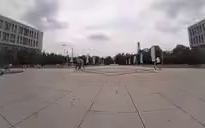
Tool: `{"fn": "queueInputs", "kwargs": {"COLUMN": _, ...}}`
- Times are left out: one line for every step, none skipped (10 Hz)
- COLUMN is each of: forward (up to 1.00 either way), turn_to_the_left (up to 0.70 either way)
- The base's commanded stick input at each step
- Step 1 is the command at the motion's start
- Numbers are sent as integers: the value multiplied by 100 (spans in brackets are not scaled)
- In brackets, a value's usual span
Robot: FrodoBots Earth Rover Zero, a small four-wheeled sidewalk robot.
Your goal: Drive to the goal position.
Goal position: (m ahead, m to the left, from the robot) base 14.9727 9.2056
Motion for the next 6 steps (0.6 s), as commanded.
{"fn": "queueInputs", "kwargs": {"forward": 60, "turn_to_the_left": 15}}
{"fn": "queueInputs", "kwargs": {"forward": 60, "turn_to_the_left": 15}}
{"fn": "queueInputs", "kwargs": {"forward": 60, "turn_to_the_left": 15}}
{"fn": "queueInputs", "kwargs": {"forward": 60, "turn_to_the_left": 12}}
{"fn": "queueInputs", "kwargs": {"forward": 60, "turn_to_the_left": 12}}
{"fn": "queueInputs", "kwargs": {"forward": 60, "turn_to_the_left": 12}}
